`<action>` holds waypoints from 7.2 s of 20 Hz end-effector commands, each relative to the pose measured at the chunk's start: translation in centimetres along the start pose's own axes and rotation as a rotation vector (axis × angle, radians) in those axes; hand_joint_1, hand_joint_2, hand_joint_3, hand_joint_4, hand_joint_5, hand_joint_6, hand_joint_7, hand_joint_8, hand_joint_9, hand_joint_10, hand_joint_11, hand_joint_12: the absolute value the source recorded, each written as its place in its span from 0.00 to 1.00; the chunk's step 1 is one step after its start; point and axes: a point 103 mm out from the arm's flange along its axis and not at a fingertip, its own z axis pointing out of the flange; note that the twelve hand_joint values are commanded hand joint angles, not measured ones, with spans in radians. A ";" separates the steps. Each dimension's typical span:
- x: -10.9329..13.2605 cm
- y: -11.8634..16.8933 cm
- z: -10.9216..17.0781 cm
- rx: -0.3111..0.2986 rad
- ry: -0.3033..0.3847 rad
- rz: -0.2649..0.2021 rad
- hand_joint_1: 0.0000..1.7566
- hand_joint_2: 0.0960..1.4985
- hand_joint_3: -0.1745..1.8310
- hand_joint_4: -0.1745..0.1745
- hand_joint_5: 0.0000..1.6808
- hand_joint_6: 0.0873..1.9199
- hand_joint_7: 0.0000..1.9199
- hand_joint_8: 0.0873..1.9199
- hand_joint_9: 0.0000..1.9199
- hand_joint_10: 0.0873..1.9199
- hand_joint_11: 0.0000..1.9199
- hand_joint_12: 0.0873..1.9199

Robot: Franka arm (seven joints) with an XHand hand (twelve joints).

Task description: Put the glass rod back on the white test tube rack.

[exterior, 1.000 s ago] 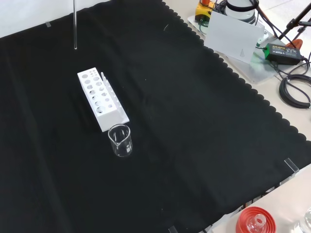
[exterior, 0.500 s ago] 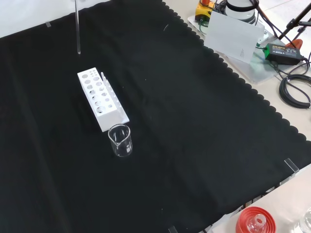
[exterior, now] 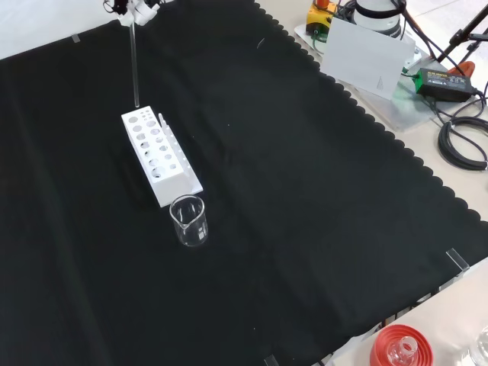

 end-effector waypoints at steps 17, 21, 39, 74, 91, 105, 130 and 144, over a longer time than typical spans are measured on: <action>-0.5 -0.1 1.5 0.024 0.017 -0.003 0.75 0.46 0.35 0.00 0.69 0.26 0.70 0.36 0.96 0.10 0.82 0.33; 0.1 0.5 1.7 0.034 0.009 -0.009 0.75 0.46 0.35 0.00 0.69 0.26 0.70 0.36 0.96 0.10 0.82 0.33; 0.7 3.6 3.7 0.060 0.024 -0.033 0.75 0.46 0.35 0.00 0.69 0.26 0.70 0.36 0.96 0.10 0.82 0.33; -1.7 3.8 4.5 0.066 0.040 0.000 0.75 0.46 0.35 0.00 0.69 0.26 0.70 0.36 0.96 0.10 0.82 0.33; -1.5 2.7 4.4 0.055 0.042 -0.010 0.75 0.46 0.35 0.00 0.69 0.26 0.70 0.36 0.96 0.10 0.82 0.33; -0.3 3.8 4.5 0.072 0.027 -0.017 0.75 0.46 0.35 0.00 0.69 0.26 0.70 0.36 0.96 0.10 0.82 0.33; -0.5 4.1 7.4 0.110 0.037 -0.028 0.75 0.46 0.35 0.00 0.69 0.26 0.70 0.36 0.95 0.10 0.82 0.33; 0.8 7.4 11.3 0.165 0.029 -0.064 0.75 0.46 0.35 0.00 0.69 0.26 0.70 0.36 0.96 0.10 0.83 0.33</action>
